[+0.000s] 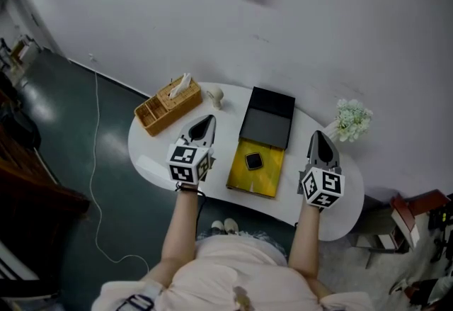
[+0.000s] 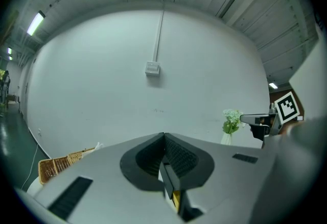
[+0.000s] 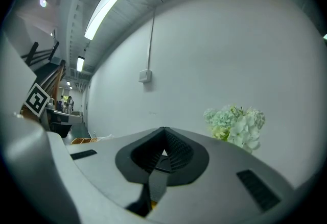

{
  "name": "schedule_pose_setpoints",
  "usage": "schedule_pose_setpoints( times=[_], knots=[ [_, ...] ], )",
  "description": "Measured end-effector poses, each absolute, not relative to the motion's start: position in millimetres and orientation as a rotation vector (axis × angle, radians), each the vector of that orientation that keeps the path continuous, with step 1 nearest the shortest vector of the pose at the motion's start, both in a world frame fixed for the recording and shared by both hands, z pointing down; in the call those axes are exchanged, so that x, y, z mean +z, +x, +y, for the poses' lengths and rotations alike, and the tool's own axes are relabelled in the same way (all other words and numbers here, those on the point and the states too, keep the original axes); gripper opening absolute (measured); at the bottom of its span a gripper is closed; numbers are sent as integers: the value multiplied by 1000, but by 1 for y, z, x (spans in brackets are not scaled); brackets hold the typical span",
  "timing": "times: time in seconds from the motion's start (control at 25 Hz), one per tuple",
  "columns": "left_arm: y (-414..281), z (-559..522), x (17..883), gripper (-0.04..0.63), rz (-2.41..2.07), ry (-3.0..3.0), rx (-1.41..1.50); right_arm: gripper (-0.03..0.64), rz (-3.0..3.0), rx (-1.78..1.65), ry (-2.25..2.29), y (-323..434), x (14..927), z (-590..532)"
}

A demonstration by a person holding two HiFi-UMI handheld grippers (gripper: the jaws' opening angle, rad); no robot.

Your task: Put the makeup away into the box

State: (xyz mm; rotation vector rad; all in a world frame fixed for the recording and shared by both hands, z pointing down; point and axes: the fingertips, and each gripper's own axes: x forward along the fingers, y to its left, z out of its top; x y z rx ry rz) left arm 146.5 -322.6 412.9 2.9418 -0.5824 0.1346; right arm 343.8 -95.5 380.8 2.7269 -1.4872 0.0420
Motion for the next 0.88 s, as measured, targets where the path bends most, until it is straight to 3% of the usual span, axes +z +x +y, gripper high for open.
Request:
schedule_pose_setpoints(
  times=[0.88],
  knots=[
    [151,-321,423,26,-604,2901,151,17,-1491,74,2713,360,389,-91]
  ],
)
